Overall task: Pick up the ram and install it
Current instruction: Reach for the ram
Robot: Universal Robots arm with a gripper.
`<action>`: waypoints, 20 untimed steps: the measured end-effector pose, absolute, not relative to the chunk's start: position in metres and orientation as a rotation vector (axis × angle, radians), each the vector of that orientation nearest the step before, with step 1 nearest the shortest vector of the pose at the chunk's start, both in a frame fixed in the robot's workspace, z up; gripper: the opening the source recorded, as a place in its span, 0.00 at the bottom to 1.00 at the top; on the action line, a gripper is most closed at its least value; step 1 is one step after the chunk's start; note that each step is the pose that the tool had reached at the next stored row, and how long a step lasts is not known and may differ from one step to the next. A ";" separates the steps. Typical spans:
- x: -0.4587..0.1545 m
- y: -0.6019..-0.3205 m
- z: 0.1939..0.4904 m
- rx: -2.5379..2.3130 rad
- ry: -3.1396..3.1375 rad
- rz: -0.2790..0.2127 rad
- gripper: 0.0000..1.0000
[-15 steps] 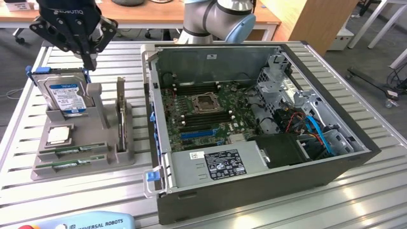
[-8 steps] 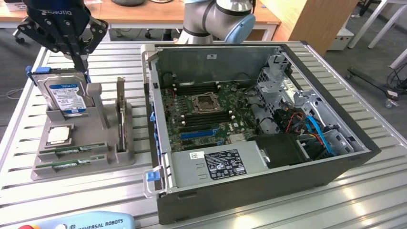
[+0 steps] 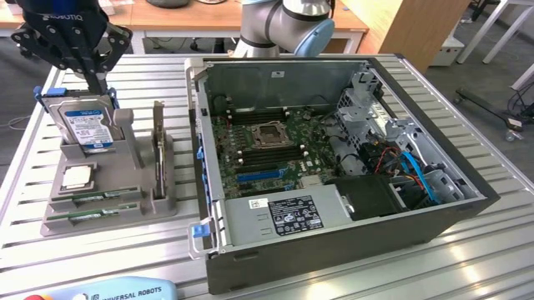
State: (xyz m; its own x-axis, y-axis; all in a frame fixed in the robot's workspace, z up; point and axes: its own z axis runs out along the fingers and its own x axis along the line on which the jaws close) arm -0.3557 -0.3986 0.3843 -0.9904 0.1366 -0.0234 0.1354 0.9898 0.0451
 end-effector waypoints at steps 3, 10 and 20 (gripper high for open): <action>-0.360 -0.399 0.383 0.216 3.107 0.067 0.10; -0.374 -0.398 0.382 0.226 3.106 0.067 0.10; -0.390 -0.398 0.380 0.240 3.105 0.067 0.10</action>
